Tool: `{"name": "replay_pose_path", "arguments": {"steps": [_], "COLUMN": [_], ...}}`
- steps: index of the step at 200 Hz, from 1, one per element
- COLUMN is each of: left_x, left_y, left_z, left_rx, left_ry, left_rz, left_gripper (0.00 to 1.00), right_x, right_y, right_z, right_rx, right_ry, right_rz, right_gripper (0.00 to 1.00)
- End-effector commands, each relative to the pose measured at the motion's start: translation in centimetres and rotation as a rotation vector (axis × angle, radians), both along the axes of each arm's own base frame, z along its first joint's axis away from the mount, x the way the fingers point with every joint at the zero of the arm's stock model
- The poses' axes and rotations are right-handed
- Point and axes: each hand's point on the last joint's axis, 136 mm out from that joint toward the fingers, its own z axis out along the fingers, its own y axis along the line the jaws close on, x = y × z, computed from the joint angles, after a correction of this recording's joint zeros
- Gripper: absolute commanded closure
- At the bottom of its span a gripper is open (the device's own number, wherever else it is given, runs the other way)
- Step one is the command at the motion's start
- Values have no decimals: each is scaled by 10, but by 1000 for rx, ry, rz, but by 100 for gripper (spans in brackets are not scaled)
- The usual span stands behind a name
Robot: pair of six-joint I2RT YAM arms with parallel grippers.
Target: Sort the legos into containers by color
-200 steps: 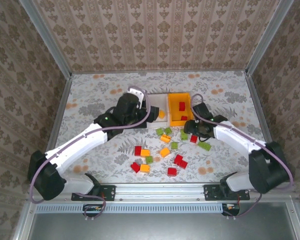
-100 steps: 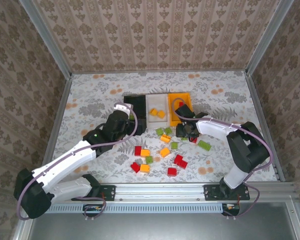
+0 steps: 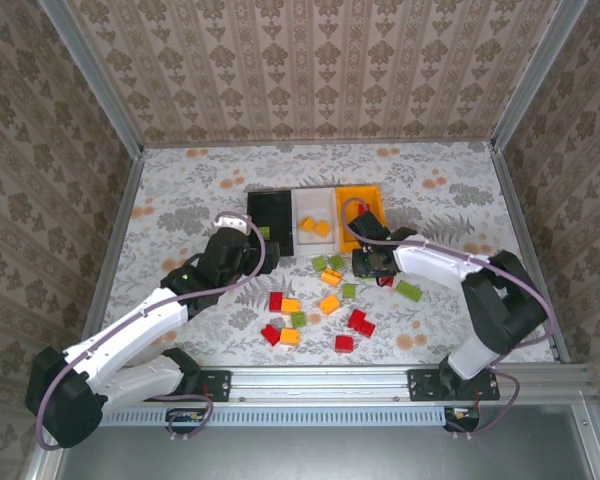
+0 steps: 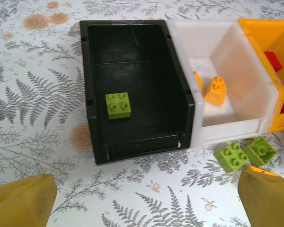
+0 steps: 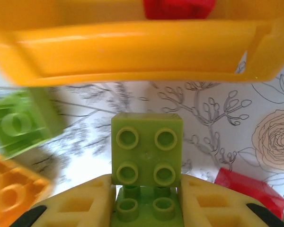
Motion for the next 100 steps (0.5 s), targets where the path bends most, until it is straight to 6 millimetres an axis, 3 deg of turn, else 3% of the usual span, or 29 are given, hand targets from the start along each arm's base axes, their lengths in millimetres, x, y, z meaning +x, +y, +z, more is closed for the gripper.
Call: {"name": "replay_pose_path", "arguments": {"steps": [1, 21, 45, 71, 100], "left_x": [-4, -11, -21, -32, -42], "left_y": [12, 18, 27, 37, 48], "left_z": [-1, -7, -17, -26, -28], "left_rx": [-3, 10, 18, -3, -44], "left_ry": [-7, 0, 28, 59, 65], "left_rz": [35, 25, 38, 64, 98], "left_gripper": [0, 0, 0, 0, 0], "right_x": [-2, 6, 21, 48, 81], "right_y": [31, 71, 128, 183, 222], "right_z": [50, 79, 98, 102, 95], "right_rx": [92, 146, 221, 256, 277], "right_ry": [-82, -133, -166, -195, -210], "right_rz": [76, 166, 268, 337, 349], "right_gripper": [74, 74, 73, 73, 73]}}
